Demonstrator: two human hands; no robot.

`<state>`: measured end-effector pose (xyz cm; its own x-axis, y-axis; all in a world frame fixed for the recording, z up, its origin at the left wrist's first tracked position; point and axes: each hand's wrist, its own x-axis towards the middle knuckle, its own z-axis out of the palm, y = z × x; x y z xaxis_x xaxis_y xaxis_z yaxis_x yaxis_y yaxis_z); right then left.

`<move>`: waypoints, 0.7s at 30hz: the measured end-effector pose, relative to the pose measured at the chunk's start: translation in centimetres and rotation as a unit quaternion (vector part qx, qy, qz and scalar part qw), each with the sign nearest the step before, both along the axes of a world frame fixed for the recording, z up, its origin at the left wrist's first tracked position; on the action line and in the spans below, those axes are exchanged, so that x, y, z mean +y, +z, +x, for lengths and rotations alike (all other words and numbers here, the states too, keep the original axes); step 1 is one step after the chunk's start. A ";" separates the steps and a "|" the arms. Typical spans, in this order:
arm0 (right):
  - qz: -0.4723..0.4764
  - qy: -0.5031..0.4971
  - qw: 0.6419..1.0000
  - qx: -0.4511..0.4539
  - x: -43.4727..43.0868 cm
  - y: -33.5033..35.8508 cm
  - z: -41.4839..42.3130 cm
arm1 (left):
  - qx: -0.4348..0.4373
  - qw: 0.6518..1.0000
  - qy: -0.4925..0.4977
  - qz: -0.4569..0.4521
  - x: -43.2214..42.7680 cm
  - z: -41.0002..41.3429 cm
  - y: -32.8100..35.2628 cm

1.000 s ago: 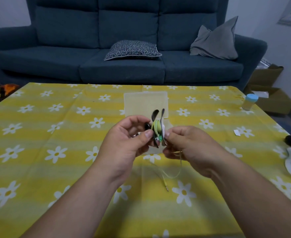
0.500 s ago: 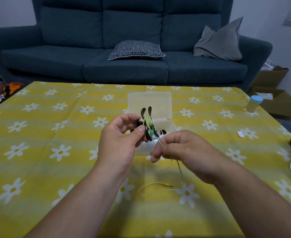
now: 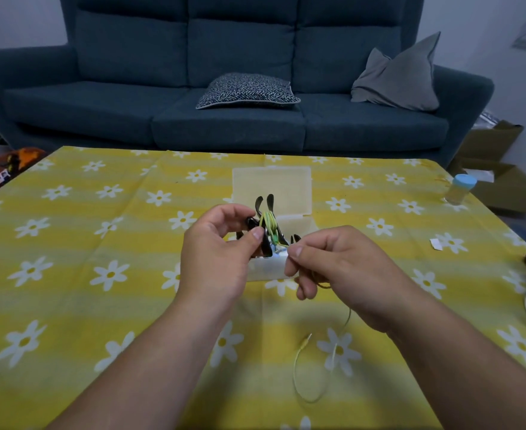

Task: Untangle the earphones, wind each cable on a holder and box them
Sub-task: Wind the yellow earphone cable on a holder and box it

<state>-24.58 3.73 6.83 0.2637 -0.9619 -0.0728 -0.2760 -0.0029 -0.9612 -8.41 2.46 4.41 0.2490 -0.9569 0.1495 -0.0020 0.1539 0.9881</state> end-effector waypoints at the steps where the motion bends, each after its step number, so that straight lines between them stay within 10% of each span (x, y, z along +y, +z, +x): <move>1: -0.005 -0.008 1.000 -0.001 0.0 -0.1 0.1 | -0.026 1.000 0.000 -0.011 0.0 0.0 0.0; 13: -0.006 -0.135 0.991 -0.008 -1.0 -0.5 -0.1 | 0.060 0.997 -0.035 0.030 -0.1 0.1 -0.1; 21: -0.058 -0.065 0.994 0.064 -0.7 -0.4 0.4 | -0.119 0.991 -0.061 -0.021 0.5 -0.5 0.0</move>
